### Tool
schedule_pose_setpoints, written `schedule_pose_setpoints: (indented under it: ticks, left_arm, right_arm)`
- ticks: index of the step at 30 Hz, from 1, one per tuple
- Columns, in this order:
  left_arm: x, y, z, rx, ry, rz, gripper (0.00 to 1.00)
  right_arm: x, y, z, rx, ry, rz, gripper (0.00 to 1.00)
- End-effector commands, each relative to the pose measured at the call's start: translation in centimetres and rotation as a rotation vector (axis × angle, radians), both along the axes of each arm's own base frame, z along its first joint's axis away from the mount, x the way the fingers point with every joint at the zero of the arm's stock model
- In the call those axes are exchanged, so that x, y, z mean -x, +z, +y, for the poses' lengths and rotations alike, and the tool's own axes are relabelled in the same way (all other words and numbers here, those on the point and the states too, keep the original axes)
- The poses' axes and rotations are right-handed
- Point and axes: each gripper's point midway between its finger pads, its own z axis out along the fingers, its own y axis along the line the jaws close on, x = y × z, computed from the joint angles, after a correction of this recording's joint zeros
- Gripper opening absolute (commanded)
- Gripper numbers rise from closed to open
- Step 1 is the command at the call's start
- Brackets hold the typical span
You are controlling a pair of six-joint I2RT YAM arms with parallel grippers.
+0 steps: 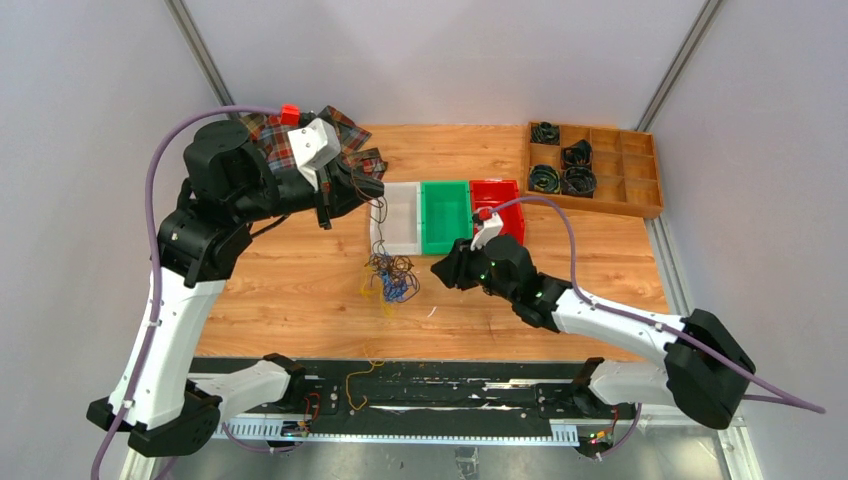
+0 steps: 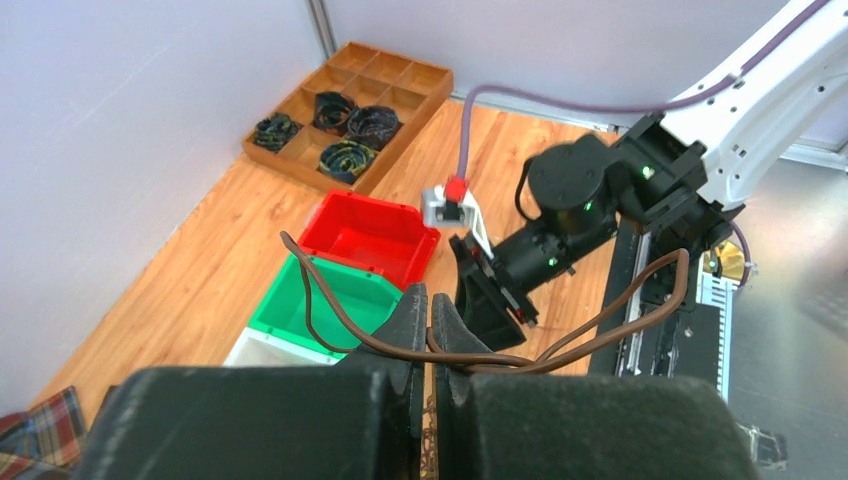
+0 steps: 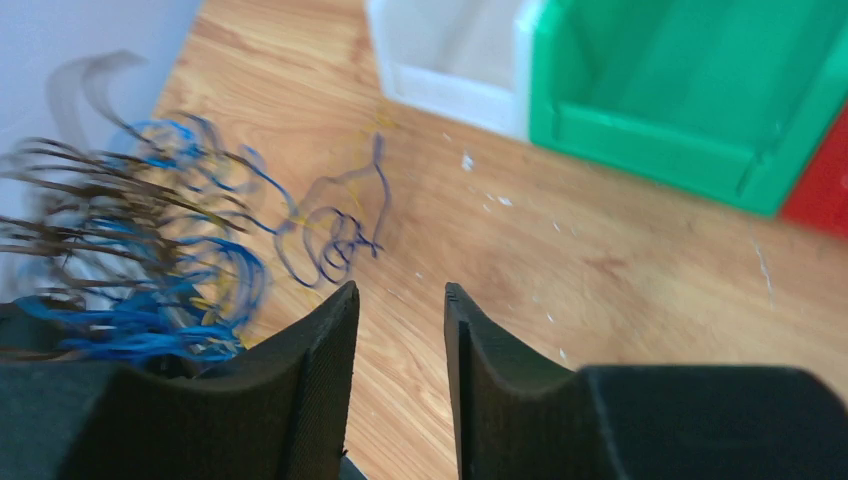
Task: Untangle the cables
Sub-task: Untie the cable.
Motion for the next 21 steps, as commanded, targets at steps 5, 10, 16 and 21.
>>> schedule_pose_setpoints:
  ticks: [5,10,16,21]
  left_arm:
    - [-0.2,-1.2,-0.3,-0.013,-0.01,0.038,0.01]
    - [0.0,-1.4,-0.3,-0.013,-0.017,0.044,0.01]
    - [0.2,-1.3,-0.5,-0.009,-0.029,0.05,0.01]
    - [0.3,-1.3,-0.6,-0.007,-0.032,0.052,0.01]
  right_arm:
    - [1.5,9.5,3.3,-0.152,0.183,-0.171,0.52]
    - [3.3,10.1,5.1,-0.19,0.309,-0.178,0.61]
    - [3.8,9.0,7.1,-0.188,0.391,-0.145,0.61]
    - [3.3,8.6,8.3,-0.187,0.391,-0.133,0.54]
